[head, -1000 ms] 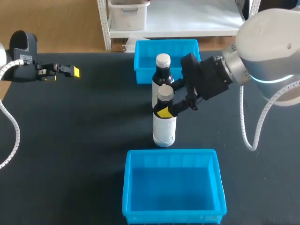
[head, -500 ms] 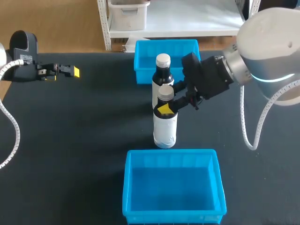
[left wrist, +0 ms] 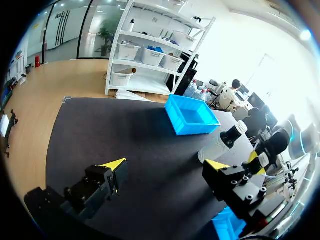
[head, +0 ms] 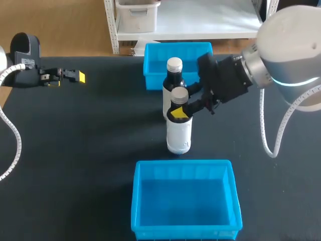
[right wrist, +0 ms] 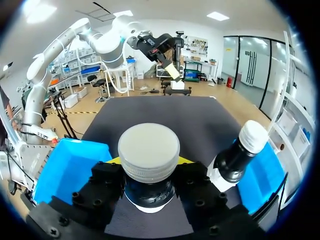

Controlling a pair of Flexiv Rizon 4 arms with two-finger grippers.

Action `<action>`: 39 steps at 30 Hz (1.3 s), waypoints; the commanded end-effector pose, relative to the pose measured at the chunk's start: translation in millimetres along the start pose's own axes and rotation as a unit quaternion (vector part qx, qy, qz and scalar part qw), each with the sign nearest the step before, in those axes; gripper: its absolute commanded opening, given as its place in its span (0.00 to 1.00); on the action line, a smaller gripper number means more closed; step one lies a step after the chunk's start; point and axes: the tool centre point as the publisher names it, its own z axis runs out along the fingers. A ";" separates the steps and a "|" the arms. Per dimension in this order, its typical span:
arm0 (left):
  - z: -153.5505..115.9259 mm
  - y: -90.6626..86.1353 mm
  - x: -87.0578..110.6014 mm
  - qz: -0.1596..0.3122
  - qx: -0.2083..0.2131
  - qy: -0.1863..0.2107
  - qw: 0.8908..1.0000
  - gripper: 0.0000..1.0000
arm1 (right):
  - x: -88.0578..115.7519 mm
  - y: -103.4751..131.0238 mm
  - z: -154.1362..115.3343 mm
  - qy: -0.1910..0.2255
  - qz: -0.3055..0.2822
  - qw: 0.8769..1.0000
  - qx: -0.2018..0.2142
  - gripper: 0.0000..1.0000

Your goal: Pick up the bottle, and place it in the far bin if it is heavy, or in the near bin if it is light.

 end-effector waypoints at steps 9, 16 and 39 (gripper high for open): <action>0.0 0.0 0.0 0.000 0.000 0.000 1.000 1.00 | 0.1 1.5 -49.5 0.013 0.005 0.999 0.047 0.00; 0.0 0.0 0.0 0.000 0.000 0.000 1.000 1.00 | 6.6 0.7 -72.4 0.011 0.016 0.997 0.068 0.00; 0.0 0.0 0.0 0.000 0.000 0.000 1.000 1.00 | -6.7 27.0 -153.2 0.019 0.040 0.991 0.128 0.00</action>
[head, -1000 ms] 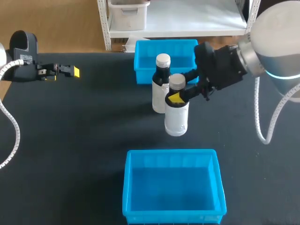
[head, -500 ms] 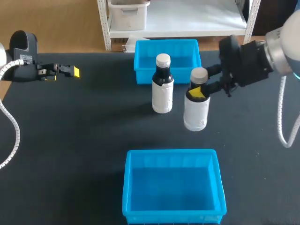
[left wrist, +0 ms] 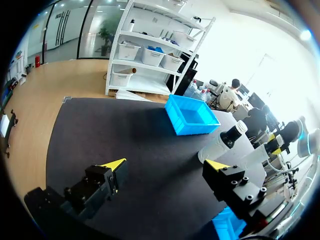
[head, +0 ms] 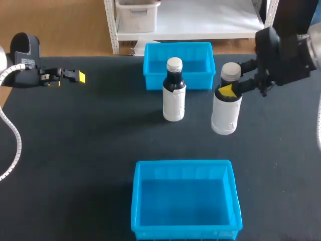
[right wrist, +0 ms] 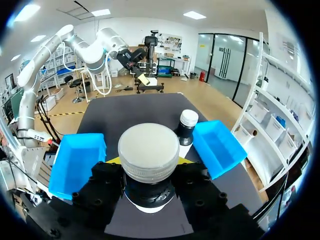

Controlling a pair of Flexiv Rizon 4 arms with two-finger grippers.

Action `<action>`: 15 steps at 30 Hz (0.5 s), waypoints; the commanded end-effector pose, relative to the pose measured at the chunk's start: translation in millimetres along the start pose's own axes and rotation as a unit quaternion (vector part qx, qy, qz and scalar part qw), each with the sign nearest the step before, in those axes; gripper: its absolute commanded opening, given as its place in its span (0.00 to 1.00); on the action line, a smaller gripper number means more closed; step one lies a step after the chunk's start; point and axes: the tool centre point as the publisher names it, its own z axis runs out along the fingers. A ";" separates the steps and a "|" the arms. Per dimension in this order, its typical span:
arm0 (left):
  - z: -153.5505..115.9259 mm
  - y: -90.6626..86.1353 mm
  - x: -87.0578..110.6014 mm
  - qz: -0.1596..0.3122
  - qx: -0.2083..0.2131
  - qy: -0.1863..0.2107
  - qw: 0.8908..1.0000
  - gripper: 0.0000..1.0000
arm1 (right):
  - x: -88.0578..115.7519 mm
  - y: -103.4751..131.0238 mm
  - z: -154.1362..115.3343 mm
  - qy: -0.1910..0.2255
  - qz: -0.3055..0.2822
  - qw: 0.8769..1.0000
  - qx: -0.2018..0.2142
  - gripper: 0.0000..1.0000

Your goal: Pick up the bottle, and place it in the far bin if it is heavy, or in the near bin if it is light.

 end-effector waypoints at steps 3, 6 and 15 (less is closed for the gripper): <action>0.0 0.0 0.0 0.000 0.000 0.000 1.000 1.00 | -17.3 33.2 -39.0 -0.005 0.004 1.000 0.014 0.00; 0.0 0.0 0.0 0.000 0.000 0.000 1.000 1.00 | -28.2 46.1 -44.6 -0.004 0.000 1.000 0.013 0.00; 0.0 0.0 0.0 0.000 0.000 0.000 1.000 1.00 | -66.8 90.9 -35.9 -0.016 -0.024 0.999 -0.019 0.00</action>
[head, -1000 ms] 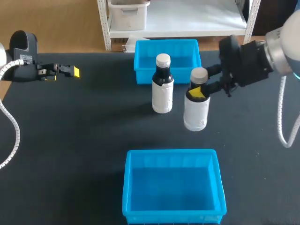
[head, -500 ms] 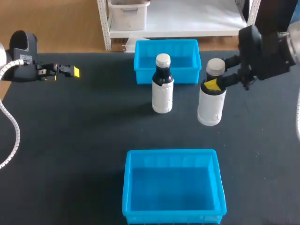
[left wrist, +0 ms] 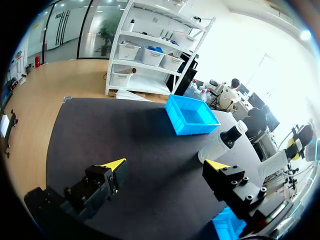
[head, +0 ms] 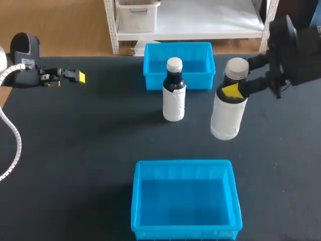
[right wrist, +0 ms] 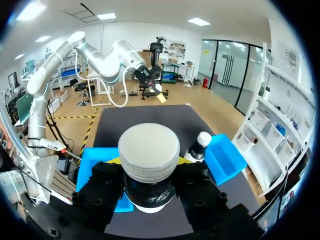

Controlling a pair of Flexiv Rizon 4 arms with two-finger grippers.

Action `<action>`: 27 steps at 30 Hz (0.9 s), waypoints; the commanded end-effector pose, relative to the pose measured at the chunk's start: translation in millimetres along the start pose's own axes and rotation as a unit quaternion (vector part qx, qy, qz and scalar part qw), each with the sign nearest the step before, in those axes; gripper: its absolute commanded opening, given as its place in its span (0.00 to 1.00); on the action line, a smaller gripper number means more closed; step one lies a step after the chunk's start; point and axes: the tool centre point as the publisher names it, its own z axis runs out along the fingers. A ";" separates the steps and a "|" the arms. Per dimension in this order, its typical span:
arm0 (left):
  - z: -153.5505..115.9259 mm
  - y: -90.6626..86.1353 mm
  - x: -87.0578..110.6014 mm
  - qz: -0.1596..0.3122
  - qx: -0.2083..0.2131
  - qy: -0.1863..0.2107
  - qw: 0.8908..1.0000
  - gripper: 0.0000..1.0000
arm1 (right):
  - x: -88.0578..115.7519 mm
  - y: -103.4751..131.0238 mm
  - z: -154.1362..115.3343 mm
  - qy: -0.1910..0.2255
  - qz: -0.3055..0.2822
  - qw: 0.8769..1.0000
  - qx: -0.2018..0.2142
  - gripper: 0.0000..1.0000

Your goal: Pick up the bottle, and place it in the far bin if it is heavy, or in the near bin if it is light.

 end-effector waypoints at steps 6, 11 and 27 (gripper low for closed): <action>0.0 0.0 0.0 0.000 0.000 0.000 1.000 1.00 | -33.4 48.8 36.6 -0.009 -0.022 0.998 -0.053 0.00; 0.0 0.0 0.0 0.000 0.000 0.000 1.000 1.00 | -38.0 68.1 63.5 -0.023 -0.027 0.995 -0.091 0.00; 0.0 0.0 0.0 0.000 0.000 0.000 1.000 1.00 | -27.1 98.1 122.0 -0.043 -0.065 0.986 -0.148 0.00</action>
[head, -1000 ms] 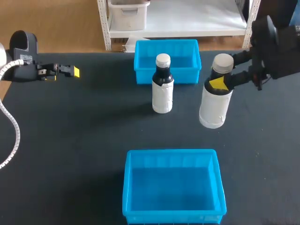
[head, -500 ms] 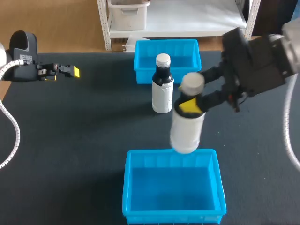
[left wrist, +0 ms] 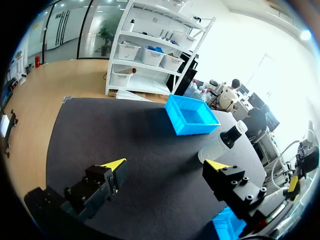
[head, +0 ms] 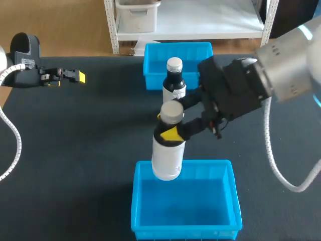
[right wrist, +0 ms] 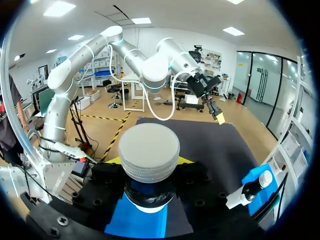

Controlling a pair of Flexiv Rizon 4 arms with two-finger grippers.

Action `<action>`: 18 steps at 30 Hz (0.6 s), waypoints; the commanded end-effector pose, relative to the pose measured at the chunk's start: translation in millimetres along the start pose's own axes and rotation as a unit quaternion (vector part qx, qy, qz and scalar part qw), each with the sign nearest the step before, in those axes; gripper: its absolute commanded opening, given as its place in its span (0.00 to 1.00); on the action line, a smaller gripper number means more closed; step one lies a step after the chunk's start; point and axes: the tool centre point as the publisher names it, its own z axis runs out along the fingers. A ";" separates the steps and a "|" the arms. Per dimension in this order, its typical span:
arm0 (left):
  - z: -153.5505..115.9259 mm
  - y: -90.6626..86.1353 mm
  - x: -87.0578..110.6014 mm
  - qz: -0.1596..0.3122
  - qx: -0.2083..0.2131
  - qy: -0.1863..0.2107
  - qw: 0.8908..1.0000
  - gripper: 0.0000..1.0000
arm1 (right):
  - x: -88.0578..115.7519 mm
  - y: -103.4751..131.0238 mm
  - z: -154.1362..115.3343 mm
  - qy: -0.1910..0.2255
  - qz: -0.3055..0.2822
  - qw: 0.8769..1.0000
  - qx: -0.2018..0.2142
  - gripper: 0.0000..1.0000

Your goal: Pick up the bottle, and place it in the far bin if it is heavy, or in the near bin if it is light.

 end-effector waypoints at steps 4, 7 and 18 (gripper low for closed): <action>0.0 0.0 0.0 0.000 0.000 0.000 1.000 1.00 | 18.8 -3.0 21.6 -0.012 -0.004 1.000 -0.010 0.00; 0.0 0.0 0.0 0.000 0.000 0.000 1.000 1.00 | 26.9 -3.9 25.1 -0.017 -0.003 1.000 -0.011 0.00; 0.0 0.0 0.0 0.000 0.000 0.000 1.000 1.00 | 51.9 -6.8 41.9 -0.016 -0.017 0.999 -0.030 0.00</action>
